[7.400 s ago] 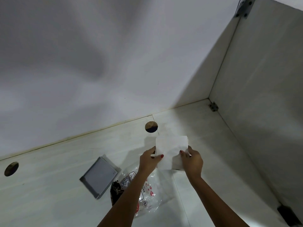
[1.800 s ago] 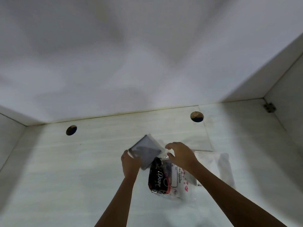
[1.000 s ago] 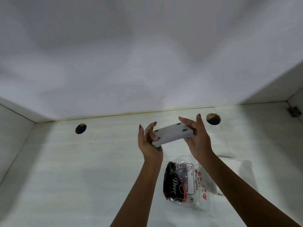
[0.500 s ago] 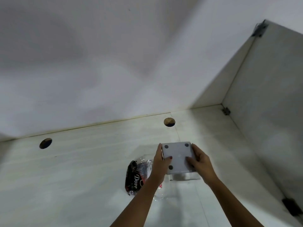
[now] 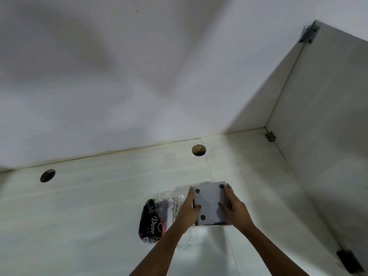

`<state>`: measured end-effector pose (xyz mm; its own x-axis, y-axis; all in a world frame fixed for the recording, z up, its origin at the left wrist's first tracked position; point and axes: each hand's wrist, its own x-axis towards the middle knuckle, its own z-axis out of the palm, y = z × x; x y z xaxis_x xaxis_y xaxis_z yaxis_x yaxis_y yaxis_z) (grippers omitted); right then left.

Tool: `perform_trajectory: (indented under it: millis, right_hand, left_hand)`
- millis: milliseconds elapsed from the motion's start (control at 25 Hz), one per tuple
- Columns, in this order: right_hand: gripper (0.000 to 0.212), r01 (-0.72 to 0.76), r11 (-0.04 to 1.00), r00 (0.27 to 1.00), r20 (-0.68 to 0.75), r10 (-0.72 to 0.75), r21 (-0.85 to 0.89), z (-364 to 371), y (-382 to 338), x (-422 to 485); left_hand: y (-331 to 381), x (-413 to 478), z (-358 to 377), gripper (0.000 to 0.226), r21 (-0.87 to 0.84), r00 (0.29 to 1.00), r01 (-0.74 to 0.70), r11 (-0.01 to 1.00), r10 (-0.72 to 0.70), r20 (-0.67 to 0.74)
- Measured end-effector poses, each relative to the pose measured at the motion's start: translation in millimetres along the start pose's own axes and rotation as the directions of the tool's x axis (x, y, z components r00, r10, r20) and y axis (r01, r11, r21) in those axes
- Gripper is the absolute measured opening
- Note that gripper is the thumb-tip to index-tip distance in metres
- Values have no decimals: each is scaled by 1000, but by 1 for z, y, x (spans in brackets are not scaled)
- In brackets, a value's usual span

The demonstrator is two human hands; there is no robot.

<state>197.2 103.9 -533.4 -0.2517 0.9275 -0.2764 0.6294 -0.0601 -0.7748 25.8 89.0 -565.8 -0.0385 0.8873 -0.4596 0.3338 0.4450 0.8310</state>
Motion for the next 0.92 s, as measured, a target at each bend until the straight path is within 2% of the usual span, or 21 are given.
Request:
perform_trajectory:
  millis: [120,320,520,640,720,920]
  right_hand:
    - [62,-6,996,1000,-7,6,85,1,-1,-4]
    - [56,-45,992,996,-77,55,122,9,-7,-3]
    - [47,-124,984,985,-101,137,127,22,-11,-1]
    - [48,-165,983,980,-100,172,79,24,-13,0]
    - [49,-142,987,983,-108,150,77,23,-14,0]
    - [51,-125,983,972,-180,149,137,19,-14,-1]
  left_hand:
    - [-1,-4,4,67,23,993,-21,999,24,-119]
    - [-3,-9,5,58,-31,975,-38,999,30,-221]
    - [-5,-12,4,57,117,967,-53,992,80,-240]
    - [-2,-12,7,57,17,980,-26,1000,28,-195]
    - [-4,-10,7,58,-19,987,-10,1000,7,-158]
    - [-9,-14,5,61,-27,978,-66,997,59,-198]
